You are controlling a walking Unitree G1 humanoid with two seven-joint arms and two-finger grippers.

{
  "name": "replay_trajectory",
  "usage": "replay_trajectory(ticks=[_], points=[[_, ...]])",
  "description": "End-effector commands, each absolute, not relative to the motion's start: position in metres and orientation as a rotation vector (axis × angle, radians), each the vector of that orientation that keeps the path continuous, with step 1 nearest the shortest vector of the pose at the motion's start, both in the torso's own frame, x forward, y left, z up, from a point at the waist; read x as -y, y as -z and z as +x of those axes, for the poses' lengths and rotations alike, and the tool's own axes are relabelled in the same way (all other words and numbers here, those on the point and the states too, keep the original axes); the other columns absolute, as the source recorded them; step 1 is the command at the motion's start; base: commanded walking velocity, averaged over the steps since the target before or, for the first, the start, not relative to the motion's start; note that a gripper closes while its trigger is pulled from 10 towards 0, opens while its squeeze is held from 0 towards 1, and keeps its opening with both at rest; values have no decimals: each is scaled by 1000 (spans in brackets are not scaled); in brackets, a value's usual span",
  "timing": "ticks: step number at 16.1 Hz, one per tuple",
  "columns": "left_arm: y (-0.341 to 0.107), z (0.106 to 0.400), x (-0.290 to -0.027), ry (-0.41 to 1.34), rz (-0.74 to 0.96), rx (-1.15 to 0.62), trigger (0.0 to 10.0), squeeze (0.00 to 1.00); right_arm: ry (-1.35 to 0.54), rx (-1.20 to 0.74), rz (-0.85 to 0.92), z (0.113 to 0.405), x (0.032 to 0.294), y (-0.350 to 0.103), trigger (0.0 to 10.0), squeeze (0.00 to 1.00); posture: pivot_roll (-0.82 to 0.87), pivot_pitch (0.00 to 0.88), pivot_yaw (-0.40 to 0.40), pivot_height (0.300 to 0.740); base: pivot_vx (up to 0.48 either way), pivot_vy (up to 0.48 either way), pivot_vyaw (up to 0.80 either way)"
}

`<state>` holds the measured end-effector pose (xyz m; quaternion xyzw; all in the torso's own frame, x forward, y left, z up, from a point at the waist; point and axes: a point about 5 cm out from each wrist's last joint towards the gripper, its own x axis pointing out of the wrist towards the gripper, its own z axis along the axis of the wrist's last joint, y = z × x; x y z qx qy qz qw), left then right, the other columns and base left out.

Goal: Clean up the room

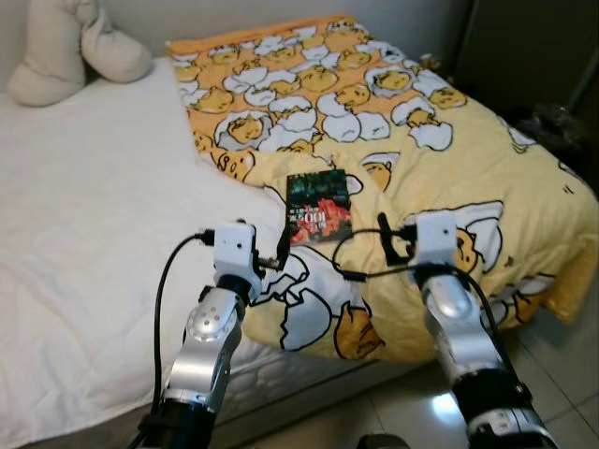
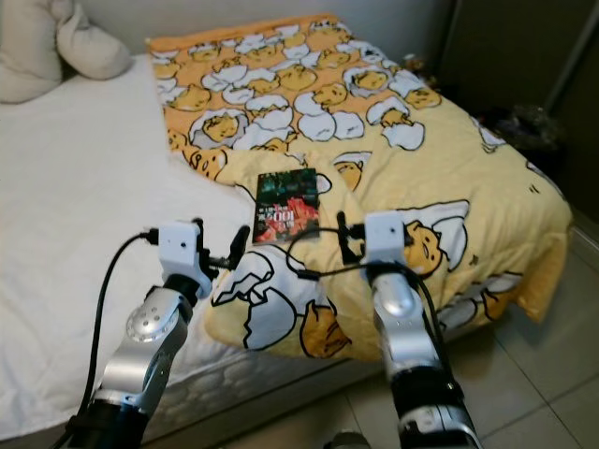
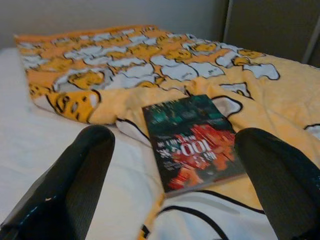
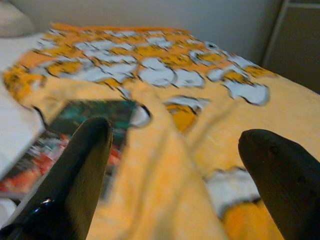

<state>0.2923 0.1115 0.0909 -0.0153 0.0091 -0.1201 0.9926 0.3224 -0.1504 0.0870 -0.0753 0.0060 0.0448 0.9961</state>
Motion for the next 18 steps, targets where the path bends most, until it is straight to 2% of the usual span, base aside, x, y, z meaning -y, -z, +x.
replay_trajectory(ticks=[1,5,8,13,15,18], points=[[-97,292,-114,254,-28,18,10000,0,-122,11,-158,325,141,-91,10000,0,-146,0,105,740,251,0,0],[-97,294,-118,205,-104,15,10000,0,-119,42,-122,327,139,-96,10000,0,-144,0,101,740,405,215,0],[-93,295,-118,217,-75,-8,10000,0,-73,43,-77,323,148,-93,10000,0,-145,0,107,740,331,347,0],[-94,296,-107,293,-36,-9,10000,0,-64,7,-61,316,147,-82,10000,0,-160,0,129,740,333,345,0],[-94,295,-102,329,-20,-6,10000,0,-61,4,-62,316,148,-82,10000,0,-161,0,133,740,0,0,0],[-94,293,-99,353,-26,-4,10000,0,-69,-2,-72,316,148,-81,10000,0,-164,0,133,740,0,-449,0]])
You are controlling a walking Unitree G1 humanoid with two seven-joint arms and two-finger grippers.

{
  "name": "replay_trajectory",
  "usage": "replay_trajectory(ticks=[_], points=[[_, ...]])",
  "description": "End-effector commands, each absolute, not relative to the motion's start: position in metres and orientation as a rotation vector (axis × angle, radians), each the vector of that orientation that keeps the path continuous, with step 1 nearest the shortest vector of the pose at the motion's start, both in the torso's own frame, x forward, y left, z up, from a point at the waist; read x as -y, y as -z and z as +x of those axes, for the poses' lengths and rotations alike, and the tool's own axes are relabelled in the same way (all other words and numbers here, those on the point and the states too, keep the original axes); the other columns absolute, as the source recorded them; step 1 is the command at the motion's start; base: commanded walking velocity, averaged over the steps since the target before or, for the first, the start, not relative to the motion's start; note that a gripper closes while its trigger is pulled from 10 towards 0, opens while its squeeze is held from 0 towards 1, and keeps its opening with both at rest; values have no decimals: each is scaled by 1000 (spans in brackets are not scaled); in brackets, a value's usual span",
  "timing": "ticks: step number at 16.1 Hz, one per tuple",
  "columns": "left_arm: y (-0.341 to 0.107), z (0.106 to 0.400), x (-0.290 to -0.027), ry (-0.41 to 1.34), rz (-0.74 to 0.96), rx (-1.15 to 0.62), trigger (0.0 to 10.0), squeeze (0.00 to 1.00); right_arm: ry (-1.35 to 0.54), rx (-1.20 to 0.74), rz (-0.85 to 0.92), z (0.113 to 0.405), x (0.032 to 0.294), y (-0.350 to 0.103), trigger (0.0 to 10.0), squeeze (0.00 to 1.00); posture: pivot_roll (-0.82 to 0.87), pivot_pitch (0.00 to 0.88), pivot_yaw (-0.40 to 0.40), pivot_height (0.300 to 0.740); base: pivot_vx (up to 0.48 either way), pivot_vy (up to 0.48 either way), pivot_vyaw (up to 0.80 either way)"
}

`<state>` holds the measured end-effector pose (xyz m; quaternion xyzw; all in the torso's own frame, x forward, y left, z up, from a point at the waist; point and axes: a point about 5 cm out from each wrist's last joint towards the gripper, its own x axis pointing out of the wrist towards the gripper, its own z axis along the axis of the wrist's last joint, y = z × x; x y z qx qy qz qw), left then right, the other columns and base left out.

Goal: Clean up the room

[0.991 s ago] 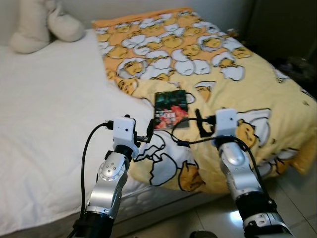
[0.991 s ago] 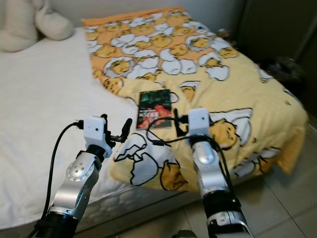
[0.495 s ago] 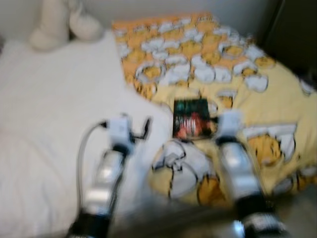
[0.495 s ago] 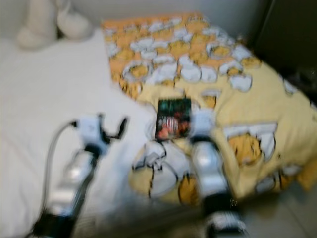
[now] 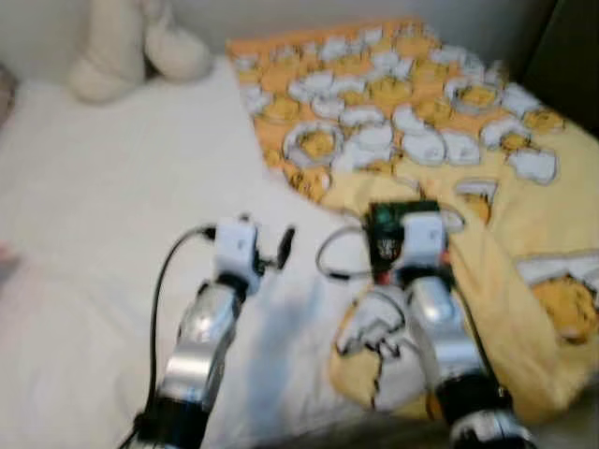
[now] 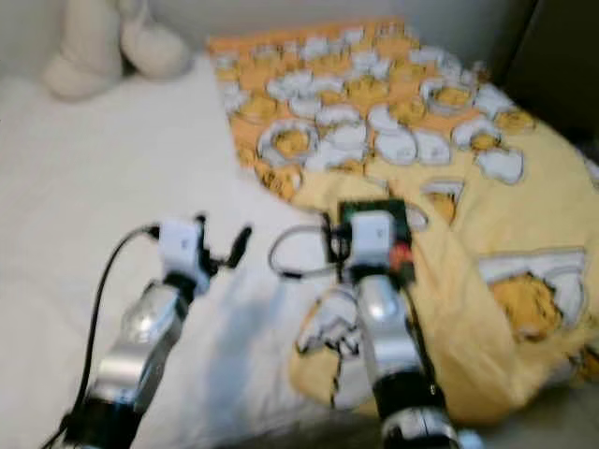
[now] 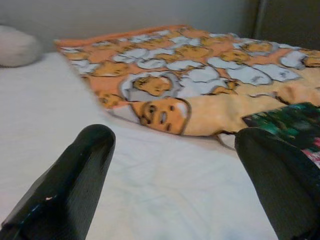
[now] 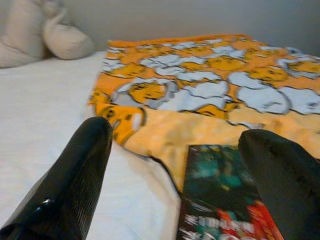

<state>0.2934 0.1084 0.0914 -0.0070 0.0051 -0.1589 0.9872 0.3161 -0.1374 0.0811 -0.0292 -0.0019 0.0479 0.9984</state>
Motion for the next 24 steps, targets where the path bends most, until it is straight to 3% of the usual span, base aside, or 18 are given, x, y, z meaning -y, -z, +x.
replay_trajectory(ticks=[1,6,12,18,24], points=[[-95,292,-98,353,-38,1,10000,0,-77,-6,-75,315,147,-80,10000,0,-165,0,132,740,0,-420,0],[-93,291,-99,340,-46,-11,10000,0,-56,-82,-65,322,151,-73,10000,0,-157,0,132,740,60,-410,0],[-90,282,-105,319,-42,-23,10000,0,-33,-153,-65,341,153,-72,10000,0,-102,0,131,740,0,0,0],[-87,246,-133,283,8,-74,10000,0,-40,-164,-54,356,136,-80,10000,0,20,0,144,740,0,0,0],[-92,210,-154,251,44,-142,10000,0,19,-192,-54,364,134,-85,10000,0,115,104,174,740,0,0,0]])
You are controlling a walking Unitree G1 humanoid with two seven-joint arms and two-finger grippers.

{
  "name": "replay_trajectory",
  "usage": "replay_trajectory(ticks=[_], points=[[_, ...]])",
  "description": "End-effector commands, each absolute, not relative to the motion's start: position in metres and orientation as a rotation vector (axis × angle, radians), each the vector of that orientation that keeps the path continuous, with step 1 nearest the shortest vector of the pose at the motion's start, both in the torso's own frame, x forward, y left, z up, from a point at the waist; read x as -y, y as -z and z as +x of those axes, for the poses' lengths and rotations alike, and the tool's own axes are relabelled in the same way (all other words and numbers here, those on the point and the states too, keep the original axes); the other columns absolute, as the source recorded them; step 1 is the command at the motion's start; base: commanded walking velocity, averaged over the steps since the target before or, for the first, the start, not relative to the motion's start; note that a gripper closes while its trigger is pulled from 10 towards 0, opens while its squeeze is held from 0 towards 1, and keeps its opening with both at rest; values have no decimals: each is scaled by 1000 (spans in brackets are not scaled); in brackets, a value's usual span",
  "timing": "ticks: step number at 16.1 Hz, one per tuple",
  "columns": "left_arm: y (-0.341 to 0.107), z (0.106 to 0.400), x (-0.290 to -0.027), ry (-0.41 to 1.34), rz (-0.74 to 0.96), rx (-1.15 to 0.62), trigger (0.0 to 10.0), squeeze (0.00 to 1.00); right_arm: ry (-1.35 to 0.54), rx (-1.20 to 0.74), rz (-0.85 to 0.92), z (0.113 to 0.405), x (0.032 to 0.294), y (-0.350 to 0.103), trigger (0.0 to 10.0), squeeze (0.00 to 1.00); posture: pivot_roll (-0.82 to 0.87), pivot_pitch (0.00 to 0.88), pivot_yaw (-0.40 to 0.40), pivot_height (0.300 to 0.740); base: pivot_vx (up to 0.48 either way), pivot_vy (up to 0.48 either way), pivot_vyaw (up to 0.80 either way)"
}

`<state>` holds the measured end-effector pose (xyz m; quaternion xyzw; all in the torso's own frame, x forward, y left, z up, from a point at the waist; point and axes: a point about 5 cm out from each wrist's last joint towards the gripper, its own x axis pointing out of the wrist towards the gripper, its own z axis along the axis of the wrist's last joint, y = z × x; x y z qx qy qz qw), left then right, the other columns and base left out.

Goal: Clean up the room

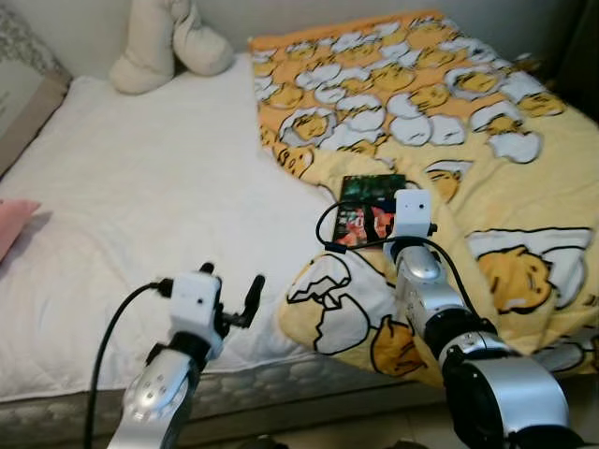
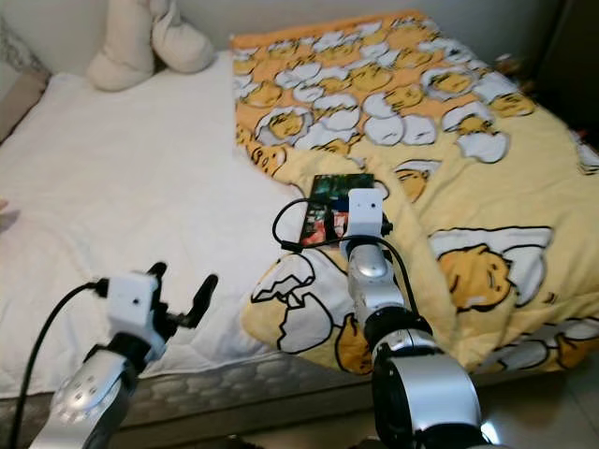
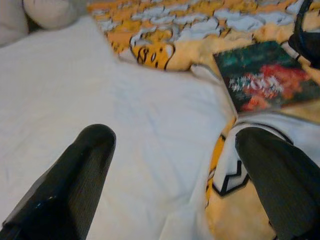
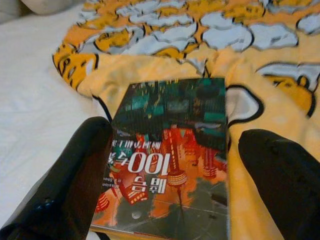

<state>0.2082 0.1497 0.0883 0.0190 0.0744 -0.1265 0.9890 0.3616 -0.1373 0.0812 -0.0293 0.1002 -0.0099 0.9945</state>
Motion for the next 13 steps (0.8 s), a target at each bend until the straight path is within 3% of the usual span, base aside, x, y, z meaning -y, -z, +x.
replay_trajectory(ticks=[1,7,13], points=[[-92,205,-155,251,46,-158,10000,0,35,-202,-53,365,136,-85,10000,0,120,120,177,740,0,0,0],[-98,185,-159,250,47,-214,10000,0,160,-296,-10,359,153,-71,10000,0,151,193,193,740,0,0,0],[-101,178,-164,237,54,-242,10000,0,139,-355,48,352,147,-59,10000,0,166,209,197,740,0,0,0]])
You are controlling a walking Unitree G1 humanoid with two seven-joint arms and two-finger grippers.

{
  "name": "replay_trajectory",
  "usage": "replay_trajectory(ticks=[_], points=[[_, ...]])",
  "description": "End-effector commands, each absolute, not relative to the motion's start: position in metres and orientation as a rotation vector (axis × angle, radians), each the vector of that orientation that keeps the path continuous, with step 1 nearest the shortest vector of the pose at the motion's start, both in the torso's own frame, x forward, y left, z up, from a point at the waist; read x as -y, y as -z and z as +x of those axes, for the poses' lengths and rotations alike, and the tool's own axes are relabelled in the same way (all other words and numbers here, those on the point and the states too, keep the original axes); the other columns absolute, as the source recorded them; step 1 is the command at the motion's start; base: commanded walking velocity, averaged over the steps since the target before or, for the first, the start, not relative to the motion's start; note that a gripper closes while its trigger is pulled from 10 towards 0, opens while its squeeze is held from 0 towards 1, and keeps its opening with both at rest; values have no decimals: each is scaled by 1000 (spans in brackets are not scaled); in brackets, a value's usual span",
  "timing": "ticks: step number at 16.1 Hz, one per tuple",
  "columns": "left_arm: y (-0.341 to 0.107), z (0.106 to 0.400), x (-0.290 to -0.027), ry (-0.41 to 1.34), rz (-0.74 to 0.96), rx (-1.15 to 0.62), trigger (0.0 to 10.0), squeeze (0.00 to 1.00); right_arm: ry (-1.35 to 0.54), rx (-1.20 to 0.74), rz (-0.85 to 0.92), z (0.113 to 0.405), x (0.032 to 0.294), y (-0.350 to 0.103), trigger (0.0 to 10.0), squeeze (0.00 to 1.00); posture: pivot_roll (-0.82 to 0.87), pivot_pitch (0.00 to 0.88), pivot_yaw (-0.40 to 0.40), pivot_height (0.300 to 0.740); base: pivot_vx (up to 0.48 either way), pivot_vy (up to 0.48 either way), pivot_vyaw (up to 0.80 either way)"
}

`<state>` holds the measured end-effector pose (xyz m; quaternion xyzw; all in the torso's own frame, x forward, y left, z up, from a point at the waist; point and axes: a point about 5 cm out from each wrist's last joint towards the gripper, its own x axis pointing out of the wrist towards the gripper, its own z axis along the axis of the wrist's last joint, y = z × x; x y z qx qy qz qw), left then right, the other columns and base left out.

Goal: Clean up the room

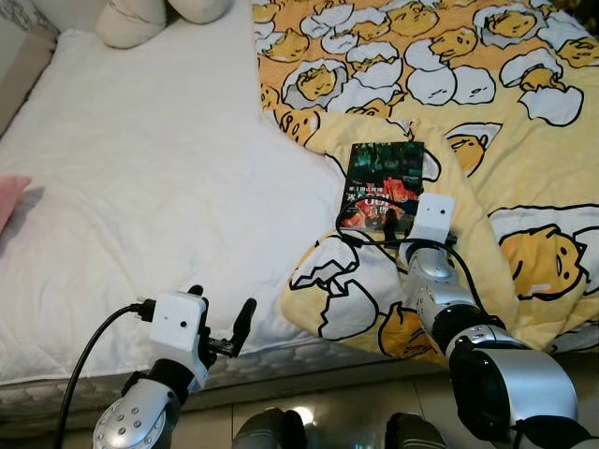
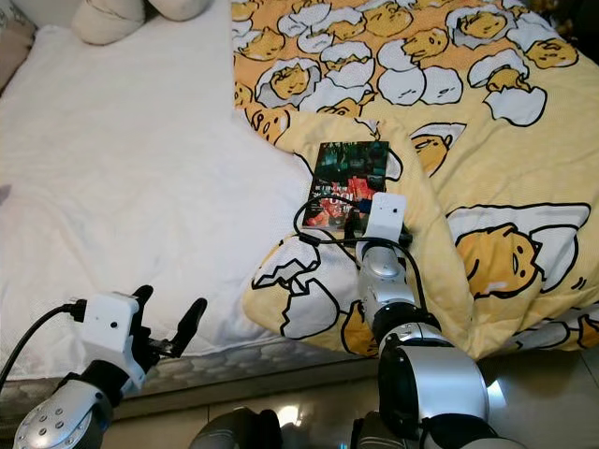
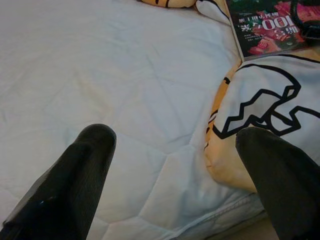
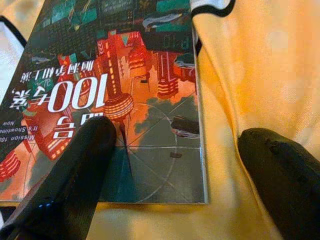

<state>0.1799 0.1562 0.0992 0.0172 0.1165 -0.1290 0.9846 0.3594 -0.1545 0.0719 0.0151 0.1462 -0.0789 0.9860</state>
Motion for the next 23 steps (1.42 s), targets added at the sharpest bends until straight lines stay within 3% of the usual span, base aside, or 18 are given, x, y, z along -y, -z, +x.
replay_trajectory(ticks=[1,9,16,19,23], points=[[-101,178,-163,236,54,-243,10000,0,133,-353,41,352,146,-59,10000,0,167,211,196,740,0,0,0],[-101,179,-160,234,43,-246,10000,0,53,-260,-54,357,127,-71,10000,0,155,203,182,740,0,0,0],[-101,180,-157,241,39,-246,10000,0,45,-351,41,349,120,-55,10000,0,154,209,184,740,0,0,0],[-101,178,-159,235,41,-249,10000,0,76,-220,-108,357,119,-74,10000,0,160,207,181,740,0,0,0],[-101,180,-155,240,33,-244,10000,0,91,-175,-163,356,119,-76,10000,0,151,209,177,740,0,0,0]])
